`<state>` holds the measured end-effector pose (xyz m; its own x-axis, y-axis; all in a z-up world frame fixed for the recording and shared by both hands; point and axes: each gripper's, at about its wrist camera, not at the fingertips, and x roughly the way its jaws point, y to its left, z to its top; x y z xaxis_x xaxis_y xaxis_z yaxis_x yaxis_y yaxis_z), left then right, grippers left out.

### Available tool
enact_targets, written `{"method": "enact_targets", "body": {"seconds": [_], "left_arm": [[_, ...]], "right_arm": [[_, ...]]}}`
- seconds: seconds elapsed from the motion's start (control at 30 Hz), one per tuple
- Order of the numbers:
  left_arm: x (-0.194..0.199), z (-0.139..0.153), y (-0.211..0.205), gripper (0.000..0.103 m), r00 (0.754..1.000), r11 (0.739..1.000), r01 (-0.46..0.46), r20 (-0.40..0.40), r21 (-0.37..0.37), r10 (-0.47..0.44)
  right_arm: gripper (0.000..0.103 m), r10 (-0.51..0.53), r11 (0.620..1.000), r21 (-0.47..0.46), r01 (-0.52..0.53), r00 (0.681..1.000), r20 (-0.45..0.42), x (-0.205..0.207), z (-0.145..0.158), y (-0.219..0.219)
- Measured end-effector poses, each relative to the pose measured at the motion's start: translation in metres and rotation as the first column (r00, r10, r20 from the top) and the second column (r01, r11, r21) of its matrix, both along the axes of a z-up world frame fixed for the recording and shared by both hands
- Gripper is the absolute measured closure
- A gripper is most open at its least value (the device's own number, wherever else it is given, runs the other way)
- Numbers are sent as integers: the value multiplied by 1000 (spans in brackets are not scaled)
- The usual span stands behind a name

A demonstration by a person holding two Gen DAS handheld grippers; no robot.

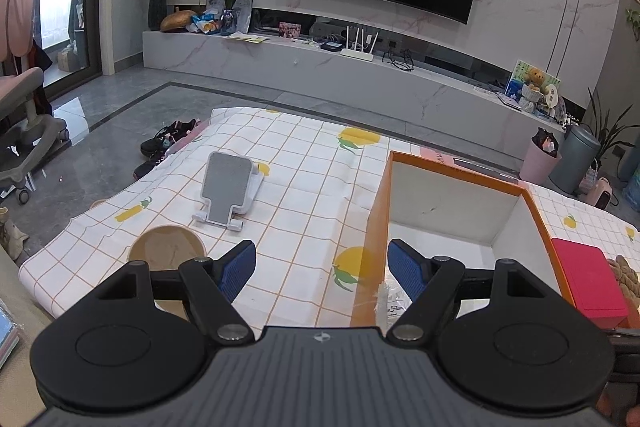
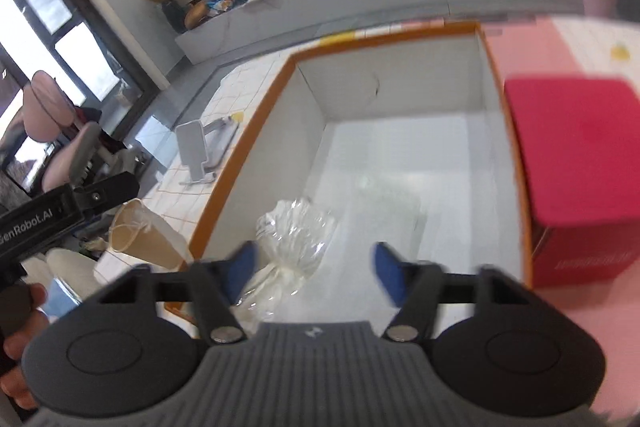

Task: Organize soft objects
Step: 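Open both tools to drop the bundle and bag into the orange box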

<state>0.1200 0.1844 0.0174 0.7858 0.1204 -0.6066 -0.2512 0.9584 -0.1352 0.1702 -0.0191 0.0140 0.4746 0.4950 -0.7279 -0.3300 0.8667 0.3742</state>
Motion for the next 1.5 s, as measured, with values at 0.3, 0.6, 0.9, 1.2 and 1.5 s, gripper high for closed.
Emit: {"method": "enact_targets", "body": {"seconds": [0.3,0.6,0.9,1.2,1.5], "left_arm": [[0,-1,-7,15,1000,1000,21,-4,21,-21],[0,-4,-3,15,1000,1000,14,-11,-10,-14],[0,-2,-4,15,1000,1000,4,-17,-15,-4],[1,0,-6,15,1000,1000,8,-17,14,-8],[2,-1,-13,15,999,999,24,-22,31,-24]], "right_arm": [[103,132,982,-111,-152,977,-166,39,-52,50],[101,-6,996,-89,-21,957,-291,65,-67,20],[99,10,944,-330,-16,1000,-19,50,-35,16],[101,68,932,-316,-178,941,-330,96,-85,37],[98,56,989,-105,-101,927,-371,106,-93,37]]}}
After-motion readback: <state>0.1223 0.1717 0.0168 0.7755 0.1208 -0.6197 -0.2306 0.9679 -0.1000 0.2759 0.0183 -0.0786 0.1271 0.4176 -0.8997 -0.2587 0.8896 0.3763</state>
